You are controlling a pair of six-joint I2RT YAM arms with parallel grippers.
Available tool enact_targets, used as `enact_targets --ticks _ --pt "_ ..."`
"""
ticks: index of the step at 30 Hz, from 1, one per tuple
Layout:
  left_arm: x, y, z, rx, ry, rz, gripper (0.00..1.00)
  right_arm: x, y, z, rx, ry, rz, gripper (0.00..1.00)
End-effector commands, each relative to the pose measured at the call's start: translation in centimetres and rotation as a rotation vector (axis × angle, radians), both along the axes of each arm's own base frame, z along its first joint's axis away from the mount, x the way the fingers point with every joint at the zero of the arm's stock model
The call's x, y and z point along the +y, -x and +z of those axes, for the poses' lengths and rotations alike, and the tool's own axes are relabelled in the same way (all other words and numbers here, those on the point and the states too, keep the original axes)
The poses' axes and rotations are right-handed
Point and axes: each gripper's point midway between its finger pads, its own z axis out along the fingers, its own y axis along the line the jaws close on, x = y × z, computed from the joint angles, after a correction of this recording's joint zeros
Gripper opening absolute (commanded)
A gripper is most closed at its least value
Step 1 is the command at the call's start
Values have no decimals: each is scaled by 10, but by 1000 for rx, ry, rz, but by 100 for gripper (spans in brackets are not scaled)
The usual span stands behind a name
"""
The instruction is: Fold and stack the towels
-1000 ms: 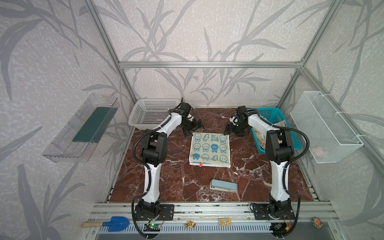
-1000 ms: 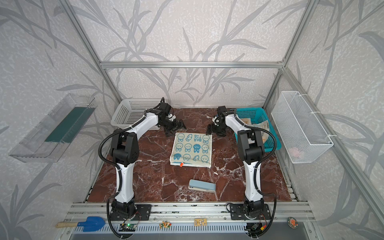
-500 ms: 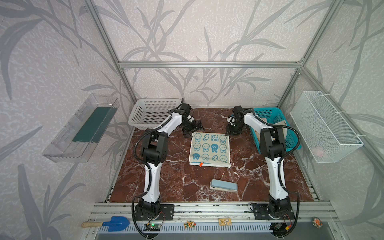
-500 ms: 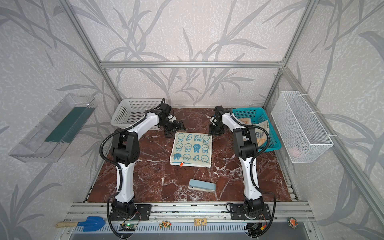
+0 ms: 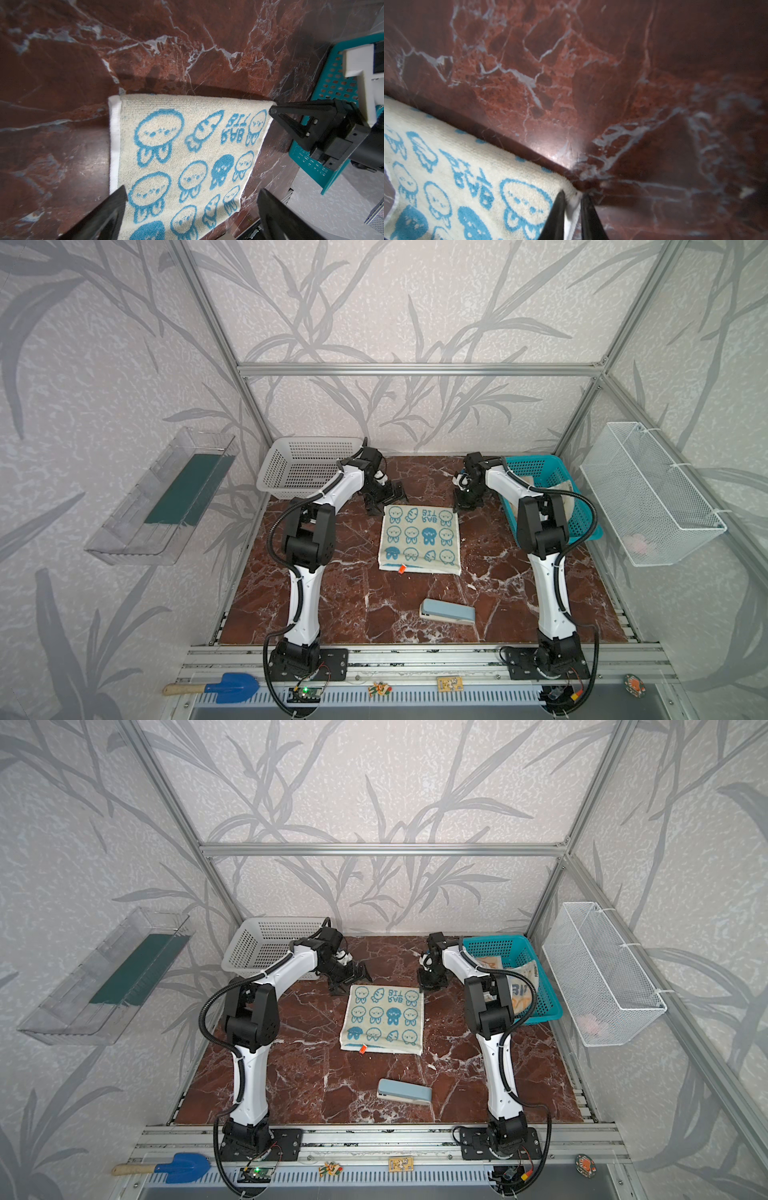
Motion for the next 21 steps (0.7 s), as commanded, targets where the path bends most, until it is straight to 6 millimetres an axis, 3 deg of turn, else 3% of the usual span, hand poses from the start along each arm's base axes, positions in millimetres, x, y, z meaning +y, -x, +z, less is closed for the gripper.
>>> enact_targets --ticks 1,4,9,14,19,21 --pt "6 8 -17 49 -34 -10 99 2 6 -20 49 13 4 12" --pt "6 10 -21 62 -35 -11 99 2 7 -22 50 15 3 3" --pt "7 11 -23 65 -53 -17 99 2 5 -13 32 11 8 5" --pt "-5 5 -4 23 -41 -32 99 3 1 2 5 3 10 7" --pt "-24 0 -1 18 -19 -47 99 2 -5 20 -32 -16 -2 19" --pt "-29 1 -6 28 -18 -54 99 0 -9 27 -46 -33 -10 29"
